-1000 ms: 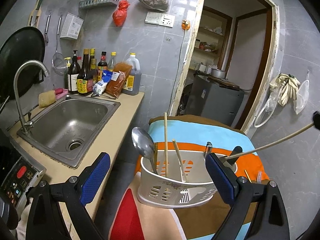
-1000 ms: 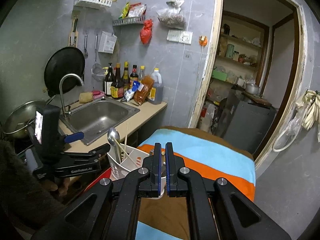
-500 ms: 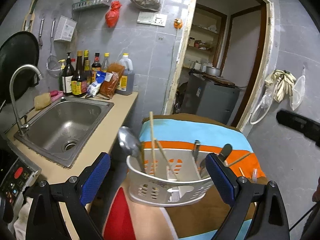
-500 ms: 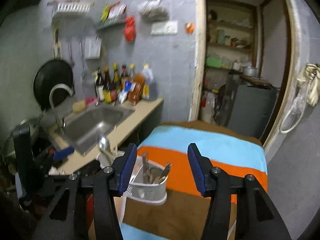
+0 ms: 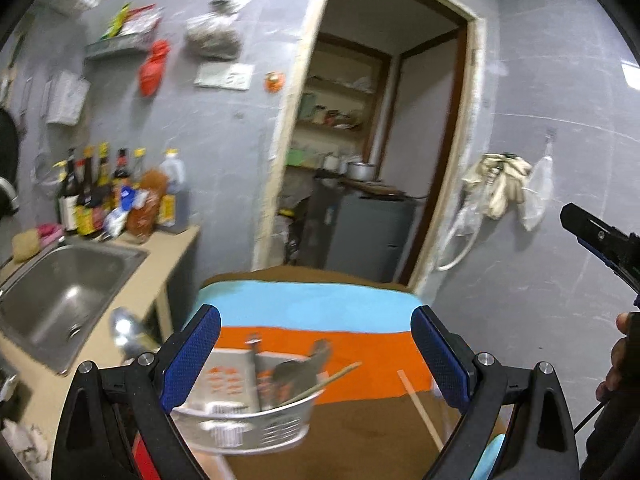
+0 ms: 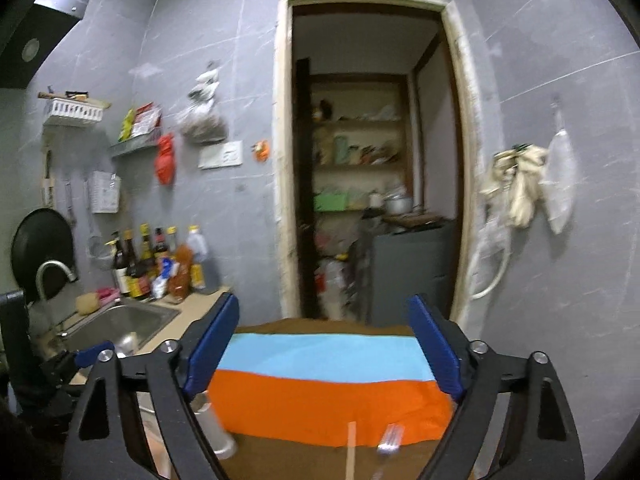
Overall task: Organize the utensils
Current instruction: 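Move both tools back down to the remaining chopstick and silver fork, then grasp the wooden chopstick with the left tool while the right tool grasps the silver fork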
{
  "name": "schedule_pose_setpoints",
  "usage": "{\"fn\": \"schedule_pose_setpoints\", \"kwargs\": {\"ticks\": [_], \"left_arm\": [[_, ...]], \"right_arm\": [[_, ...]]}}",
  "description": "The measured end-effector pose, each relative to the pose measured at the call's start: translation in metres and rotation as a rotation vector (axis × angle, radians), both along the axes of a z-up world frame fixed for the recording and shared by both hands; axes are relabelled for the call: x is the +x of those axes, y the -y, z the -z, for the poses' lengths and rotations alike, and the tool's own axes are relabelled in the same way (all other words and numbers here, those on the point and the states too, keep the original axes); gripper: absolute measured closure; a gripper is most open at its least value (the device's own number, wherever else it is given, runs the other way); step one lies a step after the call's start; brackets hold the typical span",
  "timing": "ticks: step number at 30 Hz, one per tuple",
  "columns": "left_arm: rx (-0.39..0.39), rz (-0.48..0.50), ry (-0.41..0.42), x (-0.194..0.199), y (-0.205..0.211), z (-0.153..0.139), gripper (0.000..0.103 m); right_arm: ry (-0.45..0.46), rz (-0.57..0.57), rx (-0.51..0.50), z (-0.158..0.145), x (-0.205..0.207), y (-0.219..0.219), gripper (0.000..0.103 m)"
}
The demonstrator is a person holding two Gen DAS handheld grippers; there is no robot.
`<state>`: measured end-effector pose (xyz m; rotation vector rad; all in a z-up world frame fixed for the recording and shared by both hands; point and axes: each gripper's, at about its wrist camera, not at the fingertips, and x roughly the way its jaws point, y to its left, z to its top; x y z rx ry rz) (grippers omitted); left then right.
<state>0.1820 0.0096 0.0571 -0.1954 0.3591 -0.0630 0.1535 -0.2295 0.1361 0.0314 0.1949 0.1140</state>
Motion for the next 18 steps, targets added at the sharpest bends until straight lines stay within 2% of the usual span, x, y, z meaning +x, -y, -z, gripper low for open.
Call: {"fn": "schedule_pose_setpoints", "kwargs": {"ticks": [4, 8, 18], "left_arm": [[0.016, 0.061, 0.022, 0.01, 0.037, -0.006, 0.007], [0.017, 0.091, 0.029, 0.019, 0.065, -0.007, 0.005], [0.047, 0.088, 0.019, 0.031, 0.122, 0.013, 0.004]], "right_arm": [[0.025, 0.051, -0.005, -0.001, -0.009, 0.03, 0.013], [0.012, 0.081, -0.011, 0.004, -0.008, 0.057, 0.011], [-0.054, 0.08, 0.011, 0.051, 0.005, 0.121, 0.009]]}}
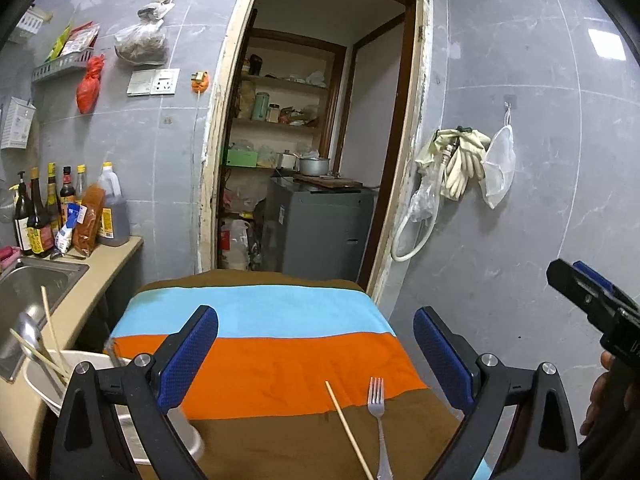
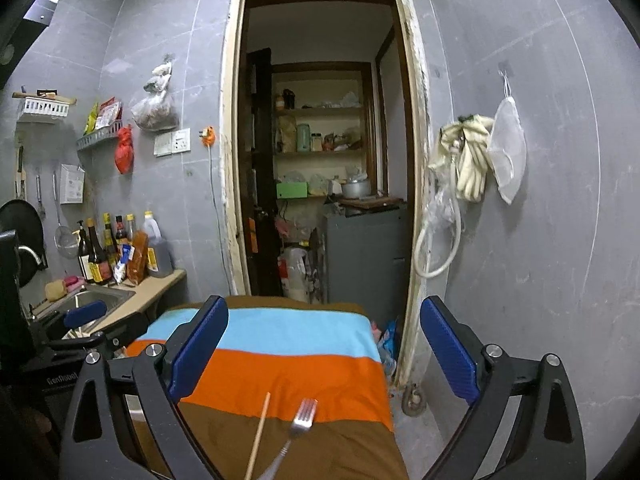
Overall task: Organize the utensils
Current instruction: 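Grasp the wooden chopstick with the left tool while the right tool grasps the silver fork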
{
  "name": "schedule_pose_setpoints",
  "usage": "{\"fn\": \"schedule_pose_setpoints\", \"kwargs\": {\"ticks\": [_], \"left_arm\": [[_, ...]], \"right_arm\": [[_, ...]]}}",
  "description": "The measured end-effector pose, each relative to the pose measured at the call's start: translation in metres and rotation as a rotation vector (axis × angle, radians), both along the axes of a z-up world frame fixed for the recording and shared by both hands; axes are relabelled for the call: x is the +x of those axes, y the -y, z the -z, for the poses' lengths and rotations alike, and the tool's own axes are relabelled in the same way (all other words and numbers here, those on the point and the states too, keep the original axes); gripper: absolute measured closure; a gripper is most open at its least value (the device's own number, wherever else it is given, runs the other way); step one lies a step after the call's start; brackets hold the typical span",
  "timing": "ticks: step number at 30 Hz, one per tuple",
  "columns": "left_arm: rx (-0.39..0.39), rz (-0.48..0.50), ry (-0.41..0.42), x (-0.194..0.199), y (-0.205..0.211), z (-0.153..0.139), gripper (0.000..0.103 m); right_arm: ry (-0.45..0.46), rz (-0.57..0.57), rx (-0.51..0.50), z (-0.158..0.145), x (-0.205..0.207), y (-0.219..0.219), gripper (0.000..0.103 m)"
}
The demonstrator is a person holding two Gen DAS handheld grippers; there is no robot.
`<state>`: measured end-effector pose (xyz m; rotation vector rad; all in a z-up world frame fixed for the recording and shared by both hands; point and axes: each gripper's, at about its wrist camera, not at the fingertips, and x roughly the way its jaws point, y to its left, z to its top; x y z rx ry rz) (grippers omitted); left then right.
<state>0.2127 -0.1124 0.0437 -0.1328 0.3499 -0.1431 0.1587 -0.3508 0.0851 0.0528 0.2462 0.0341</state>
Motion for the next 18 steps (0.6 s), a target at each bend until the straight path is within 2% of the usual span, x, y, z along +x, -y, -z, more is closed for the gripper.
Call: {"fn": "schedule_pose_setpoints", "kwargs": {"ticks": [5, 18], "left_arm": [[0.014, -0.009, -0.03, 0.007, 0.018, 0.022, 0.004], [0.028, 0.054, -0.23, 0.062, 0.039, 0.099, 0.005]], "right_arm": [[-0.048, -0.001, 0.008, 0.033, 0.014, 0.023, 0.009], [-0.24, -0.085, 0.088, 0.137, 0.07, 0.056, 0.009]]}}
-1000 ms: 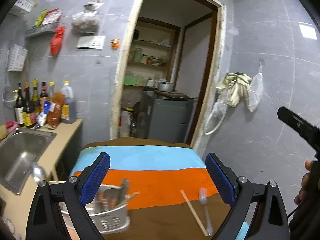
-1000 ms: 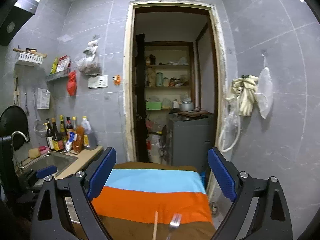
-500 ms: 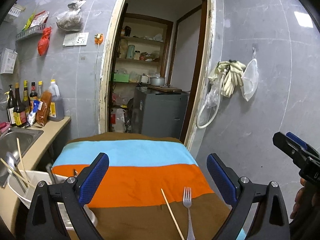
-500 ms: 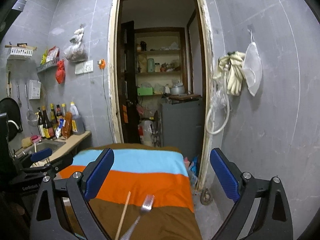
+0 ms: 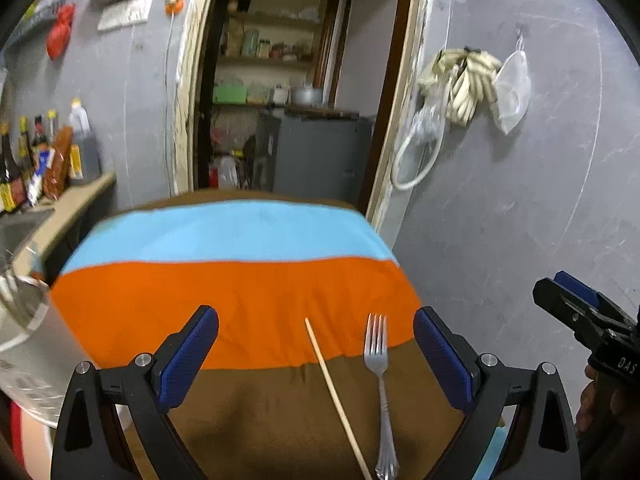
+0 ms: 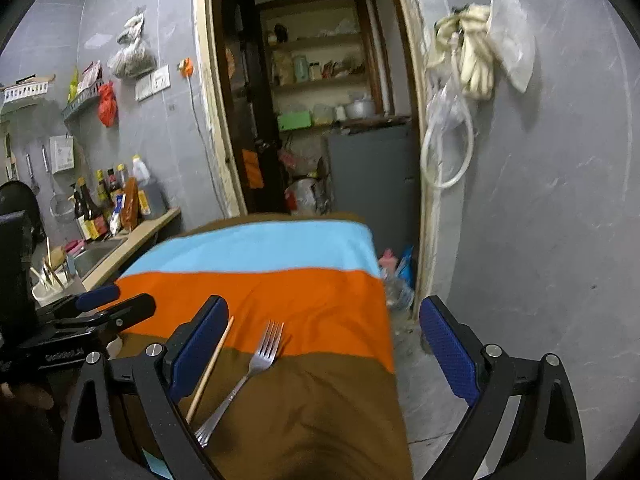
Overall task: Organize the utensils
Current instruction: 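Grasp the wooden chopstick with the left tool while the right tool grasps the silver fork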
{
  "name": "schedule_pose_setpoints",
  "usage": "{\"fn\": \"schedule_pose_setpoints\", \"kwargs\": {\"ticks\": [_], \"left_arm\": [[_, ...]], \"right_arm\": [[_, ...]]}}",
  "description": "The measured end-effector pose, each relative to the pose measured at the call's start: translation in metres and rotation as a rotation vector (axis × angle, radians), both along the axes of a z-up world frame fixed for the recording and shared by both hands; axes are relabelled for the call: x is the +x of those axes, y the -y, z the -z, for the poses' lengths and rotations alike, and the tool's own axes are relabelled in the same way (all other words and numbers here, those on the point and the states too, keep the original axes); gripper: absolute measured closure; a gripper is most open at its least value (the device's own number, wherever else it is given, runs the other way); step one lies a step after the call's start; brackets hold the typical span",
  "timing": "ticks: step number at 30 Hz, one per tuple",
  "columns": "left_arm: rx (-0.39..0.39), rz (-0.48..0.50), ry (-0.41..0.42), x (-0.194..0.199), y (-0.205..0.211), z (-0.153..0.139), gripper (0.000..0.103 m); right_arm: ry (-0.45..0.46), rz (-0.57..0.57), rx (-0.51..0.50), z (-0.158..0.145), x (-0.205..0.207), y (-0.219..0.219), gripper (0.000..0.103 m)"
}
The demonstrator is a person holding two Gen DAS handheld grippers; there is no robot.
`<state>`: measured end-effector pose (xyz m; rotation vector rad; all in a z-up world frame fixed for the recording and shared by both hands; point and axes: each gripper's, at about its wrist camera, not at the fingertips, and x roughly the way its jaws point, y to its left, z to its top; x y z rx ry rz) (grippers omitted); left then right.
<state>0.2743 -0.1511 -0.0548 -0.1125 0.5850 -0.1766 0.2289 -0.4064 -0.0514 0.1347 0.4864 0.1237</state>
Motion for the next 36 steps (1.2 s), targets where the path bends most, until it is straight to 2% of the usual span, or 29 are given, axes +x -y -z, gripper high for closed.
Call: {"fn": "schedule_pose_setpoints", "kwargs": {"ticks": [7, 9, 11, 13, 16, 17, 18, 19, 21, 27, 31, 35, 36], "left_arm": [[-0.028, -0.004, -0.124, 0.026, -0.004, 0.047, 0.007], [-0.041, 0.002, -0.155, 0.032, -0.003, 0.055, 0.016], [-0.048, 0.012, -0.178, 0.039, -0.002, 0.061, 0.019], [-0.061, 0.025, -0.196, 0.045, -0.002, 0.066, 0.028], [-0.083, 0.049, -0.243, 0.054, -0.001, 0.074, 0.046], [-0.09, 0.057, -0.257, 0.056, -0.001, 0.077, 0.057], [-0.102, 0.07, -0.28, 0.059, -0.001, 0.08, 0.064], [-0.11, 0.082, -0.298, 0.062, -0.001, 0.083, 0.067], [-0.128, 0.105, -0.339, 0.067, -0.001, 0.09, 0.076], [-0.169, 0.141, -0.382, 0.076, -0.003, 0.097, 0.078], [-0.121, 0.169, -0.404, 0.087, 0.004, 0.096, 0.08], [-0.089, 0.198, -0.415, 0.093, 0.009, 0.096, 0.08], [-0.092, 0.197, -0.412, 0.093, 0.009, 0.096, 0.08]], "right_arm": [[-0.061, -0.063, 0.028, 0.051, 0.036, -0.014, 0.01], [-0.089, -0.079, 0.036, 0.065, 0.045, -0.018, 0.022], [-0.115, -0.089, 0.038, 0.074, 0.049, -0.019, 0.031], [-0.138, -0.101, 0.045, 0.083, 0.054, -0.02, 0.041], [-0.179, -0.13, 0.059, 0.093, 0.065, -0.021, 0.055], [-0.197, -0.145, 0.066, 0.097, 0.069, -0.023, 0.06], [-0.215, -0.159, 0.073, 0.1, 0.072, -0.024, 0.062], [-0.227, -0.171, 0.079, 0.103, 0.075, -0.025, 0.062], [-0.255, -0.202, 0.1, 0.109, 0.081, -0.029, 0.07], [-0.317, -0.271, 0.18, 0.127, 0.098, -0.036, 0.071], [-0.344, -0.318, 0.241, 0.137, 0.109, -0.039, 0.071], [-0.365, -0.364, 0.248, 0.143, 0.118, -0.047, 0.071], [-0.376, -0.372, 0.247, 0.145, 0.121, -0.05, 0.074]]}}
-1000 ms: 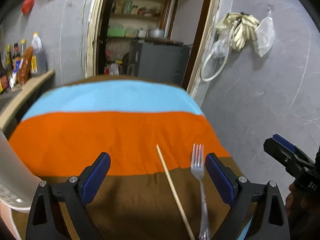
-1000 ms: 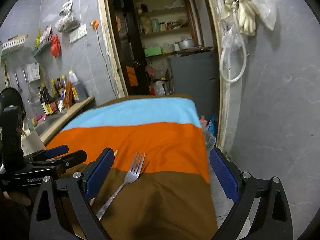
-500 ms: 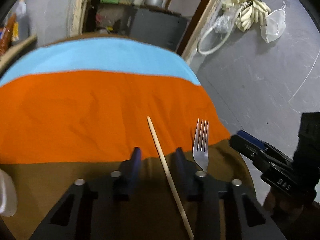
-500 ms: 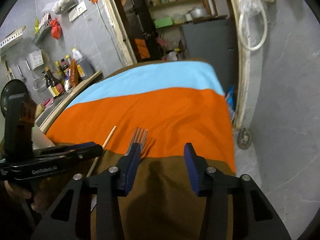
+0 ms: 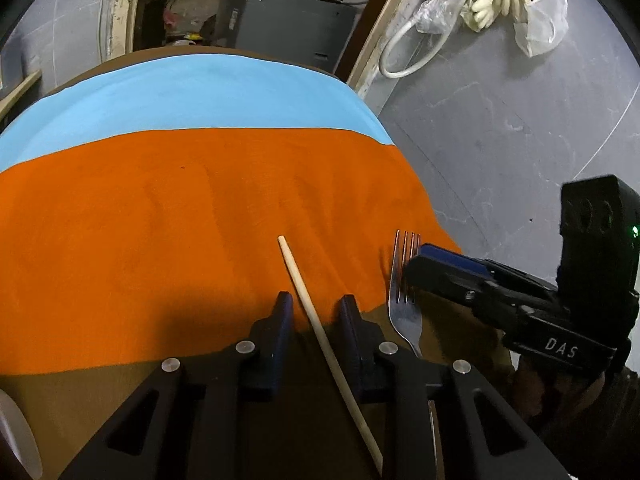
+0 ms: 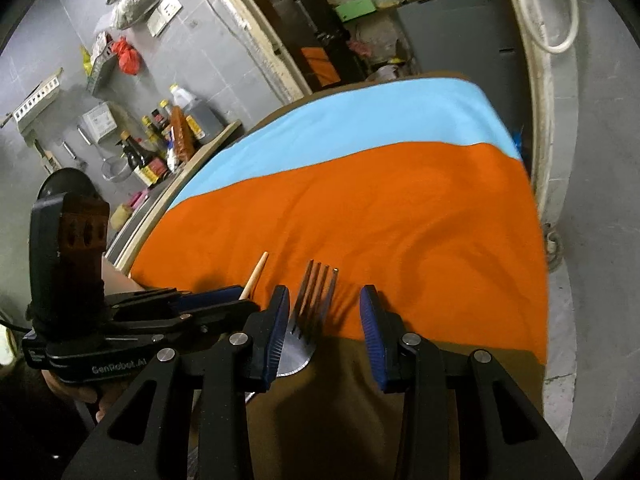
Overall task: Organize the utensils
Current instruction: 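Grasp the wooden chopstick with the left tool while the right tool grasps the silver fork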
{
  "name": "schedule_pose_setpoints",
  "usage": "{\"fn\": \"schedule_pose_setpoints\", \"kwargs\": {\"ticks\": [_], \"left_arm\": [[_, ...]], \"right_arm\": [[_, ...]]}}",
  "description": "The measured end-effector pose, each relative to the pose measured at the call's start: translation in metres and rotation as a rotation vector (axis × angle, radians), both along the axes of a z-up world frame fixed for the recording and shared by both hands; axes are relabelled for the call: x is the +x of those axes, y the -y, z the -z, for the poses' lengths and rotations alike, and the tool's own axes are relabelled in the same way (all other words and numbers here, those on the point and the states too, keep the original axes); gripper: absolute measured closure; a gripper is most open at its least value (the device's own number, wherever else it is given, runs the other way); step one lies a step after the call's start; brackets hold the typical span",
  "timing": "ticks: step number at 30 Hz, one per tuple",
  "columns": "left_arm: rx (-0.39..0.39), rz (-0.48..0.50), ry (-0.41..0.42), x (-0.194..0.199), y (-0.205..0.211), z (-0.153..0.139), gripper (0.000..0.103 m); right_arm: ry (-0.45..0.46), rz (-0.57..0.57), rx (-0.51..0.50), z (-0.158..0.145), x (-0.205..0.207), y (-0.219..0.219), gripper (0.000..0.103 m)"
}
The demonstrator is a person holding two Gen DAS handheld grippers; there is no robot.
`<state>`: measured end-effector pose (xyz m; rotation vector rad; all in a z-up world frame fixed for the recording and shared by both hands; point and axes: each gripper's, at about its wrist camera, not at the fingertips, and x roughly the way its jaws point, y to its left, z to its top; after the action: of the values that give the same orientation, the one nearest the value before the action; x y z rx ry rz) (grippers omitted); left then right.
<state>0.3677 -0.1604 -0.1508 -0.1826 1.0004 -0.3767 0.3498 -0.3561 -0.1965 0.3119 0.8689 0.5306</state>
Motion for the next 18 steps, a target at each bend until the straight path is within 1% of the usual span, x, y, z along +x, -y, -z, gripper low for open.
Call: {"fn": "schedule_pose_setpoints", "kwargs": {"ticks": [2, 4, 5, 7, 8, 9, 11, 15, 18], "left_arm": [[0.0, -0.001, 0.008, -0.001, 0.0, 0.0, 0.08], [0.008, 0.001, 0.014, -0.003, 0.001, 0.0, 0.081], [0.01, 0.001, 0.015, -0.002, 0.001, 0.001, 0.081], [0.015, 0.001, 0.016, -0.002, 0.002, 0.001, 0.082], [0.017, 0.0, 0.015, -0.002, 0.001, 0.0, 0.085], [0.017, -0.001, 0.012, -0.002, 0.0, 0.0, 0.09], [0.002, -0.007, 0.002, 0.0, -0.002, 0.0, 0.092], [-0.024, -0.021, -0.026, 0.0, -0.008, -0.002, 0.097], [-0.037, -0.045, -0.026, -0.008, -0.013, -0.006, 0.098]], "right_arm": [[-0.017, -0.012, 0.004, 0.003, 0.004, -0.004, 0.08], [-0.026, -0.019, 0.017, 0.004, 0.005, -0.005, 0.082], [-0.028, -0.022, 0.022, 0.005, 0.005, -0.004, 0.086], [-0.029, -0.027, 0.021, 0.005, 0.005, -0.007, 0.089], [-0.024, -0.029, 0.019, 0.005, 0.004, -0.008, 0.092], [-0.015, -0.029, 0.014, 0.003, 0.003, -0.009, 0.094], [0.001, -0.028, 0.002, -0.002, 0.0, -0.009, 0.097], [0.019, -0.012, -0.043, -0.017, -0.01, -0.007, 0.098], [0.045, 0.012, -0.074, -0.032, -0.022, -0.007, 0.099]]}}
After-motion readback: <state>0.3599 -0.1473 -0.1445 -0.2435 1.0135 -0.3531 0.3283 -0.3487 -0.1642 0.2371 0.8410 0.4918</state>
